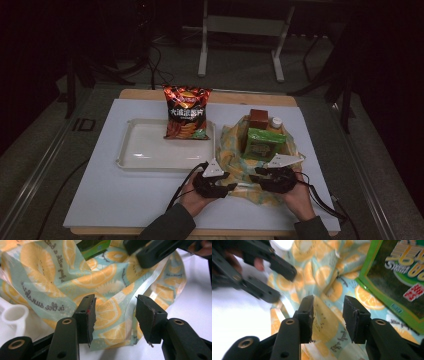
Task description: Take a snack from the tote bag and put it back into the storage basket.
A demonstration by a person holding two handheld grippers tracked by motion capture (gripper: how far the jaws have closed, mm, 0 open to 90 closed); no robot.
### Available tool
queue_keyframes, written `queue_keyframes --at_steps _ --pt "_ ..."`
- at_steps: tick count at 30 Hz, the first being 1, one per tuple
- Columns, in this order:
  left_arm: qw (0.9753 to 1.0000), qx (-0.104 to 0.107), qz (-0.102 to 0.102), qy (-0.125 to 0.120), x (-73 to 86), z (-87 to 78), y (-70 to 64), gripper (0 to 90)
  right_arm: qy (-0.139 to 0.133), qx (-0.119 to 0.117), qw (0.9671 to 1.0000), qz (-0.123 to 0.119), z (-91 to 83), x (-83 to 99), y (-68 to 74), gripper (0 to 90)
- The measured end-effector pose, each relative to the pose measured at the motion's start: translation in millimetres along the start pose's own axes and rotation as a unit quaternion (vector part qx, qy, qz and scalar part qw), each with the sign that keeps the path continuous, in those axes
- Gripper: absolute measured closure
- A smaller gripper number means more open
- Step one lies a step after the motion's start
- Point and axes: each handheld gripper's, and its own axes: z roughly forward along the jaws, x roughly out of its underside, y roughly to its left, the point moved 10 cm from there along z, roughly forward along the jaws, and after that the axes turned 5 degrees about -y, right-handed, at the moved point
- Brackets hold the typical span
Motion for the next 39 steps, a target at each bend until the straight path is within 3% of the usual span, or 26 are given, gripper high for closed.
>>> queue_keyframes --at_steps 5,14,22,27,36,39 --pt "0.9999 0.003 -0.011 -0.009 -7.4 -8.0 -1.6 50.7 0.011 0.002 0.9999 0.003 5.0 7.0 -1.0 64.1" --pt "0.9995 0.002 0.006 -0.032 -36.2 -24.8 -0.6 53.5 0.006 -0.001 0.9999 -0.009 7.5 8.7 2.8 78.5" --pt "0.9988 -0.012 0.023 -0.042 -73.5 -33.6 18.3 53.3 0.004 -0.006 0.9999 -0.010 8.1 9.7 3.4 81.1" --pt "0.9988 -0.012 0.020 -0.042 -92.0 -33.7 29.7 52.5 0.003 -0.009 0.9999 -0.008 6.7 10.3 4.4 80.7" --pt "0.9986 0.002 0.013 -0.051 -113.7 -29.2 40.5 50.7 0.005 -0.013 0.9999 -0.005 6.9 12.4 4.6 80.7" --pt "0.9983 -0.005 0.019 -0.055 -121.5 -25.4 45.2 49.7 0.005 -0.014 0.9999 -0.005 7.2 12.7 4.9 80.6"
